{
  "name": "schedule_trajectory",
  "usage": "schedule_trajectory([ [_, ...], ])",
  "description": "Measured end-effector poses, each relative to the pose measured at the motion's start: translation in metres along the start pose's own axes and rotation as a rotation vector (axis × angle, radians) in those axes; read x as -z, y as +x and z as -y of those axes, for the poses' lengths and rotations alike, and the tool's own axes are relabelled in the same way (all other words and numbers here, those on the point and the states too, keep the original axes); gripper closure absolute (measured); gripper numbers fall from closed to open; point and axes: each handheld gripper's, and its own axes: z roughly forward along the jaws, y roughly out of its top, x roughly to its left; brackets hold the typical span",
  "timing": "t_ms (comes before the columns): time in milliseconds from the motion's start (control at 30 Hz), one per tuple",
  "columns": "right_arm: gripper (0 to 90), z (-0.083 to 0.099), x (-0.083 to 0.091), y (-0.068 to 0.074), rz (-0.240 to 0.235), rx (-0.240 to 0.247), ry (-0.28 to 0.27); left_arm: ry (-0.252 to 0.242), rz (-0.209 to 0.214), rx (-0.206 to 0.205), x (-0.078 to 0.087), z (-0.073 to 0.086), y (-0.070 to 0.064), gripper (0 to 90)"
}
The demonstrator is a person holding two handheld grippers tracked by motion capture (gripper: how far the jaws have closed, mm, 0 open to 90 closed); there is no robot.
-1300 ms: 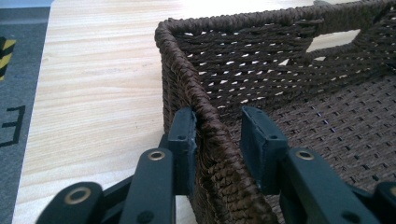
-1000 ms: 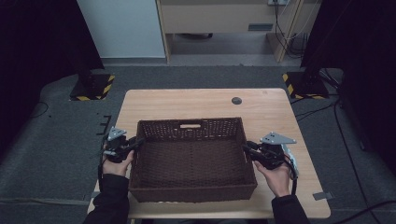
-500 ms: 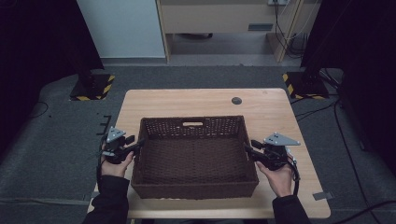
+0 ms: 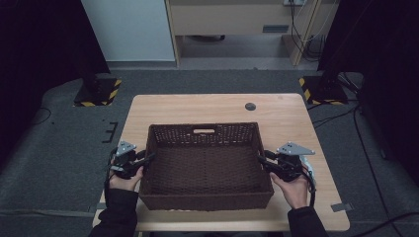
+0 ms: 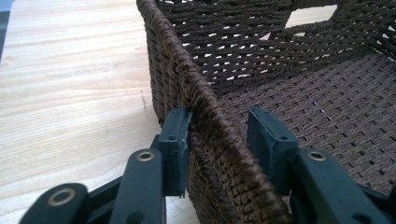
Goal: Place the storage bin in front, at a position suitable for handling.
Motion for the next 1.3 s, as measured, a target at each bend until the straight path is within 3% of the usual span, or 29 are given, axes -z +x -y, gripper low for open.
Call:
schedule_trajectory([
  [300,63.6,-0.001,-0.003,-0.008,0.037,-0.020,-0.023,-0.020,-0.007,-0.005,-0.016,-0.011,-0.001,62.3],
  [433,61.5,-0.001,0.000,-0.009,0.038,-0.024,-0.030,-0.026,-0.012,-0.004,-0.017,-0.010,0.000,61.0],
  [567,65.3,0.001,0.002,-0.008,0.026,-0.025,-0.026,-0.025,-0.019,-0.004,-0.016,-0.010,-0.001,58.9],
  [900,66.2,0.000,0.000,-0.002,0.065,-0.010,-0.012,-0.025,-0.034,0.005,-0.015,-0.008,0.000,55.0],
  [1000,60.4,-0.002,0.000,-0.005,0.043,-0.008,-0.014,-0.030,-0.039,-0.005,-0.015,-0.008,-0.001,54.1],
  [1100,50.9,-0.004,0.007,-0.010,0.049,-0.025,-0.058,-0.030,-0.034,-0.003,-0.015,-0.007,-0.001,55.2],
  [1300,40.6,0.000,0.022,-0.030,0.120,-0.055,-0.083,-0.039,-0.030,0.002,-0.016,-0.006,0.000,55.0],
])
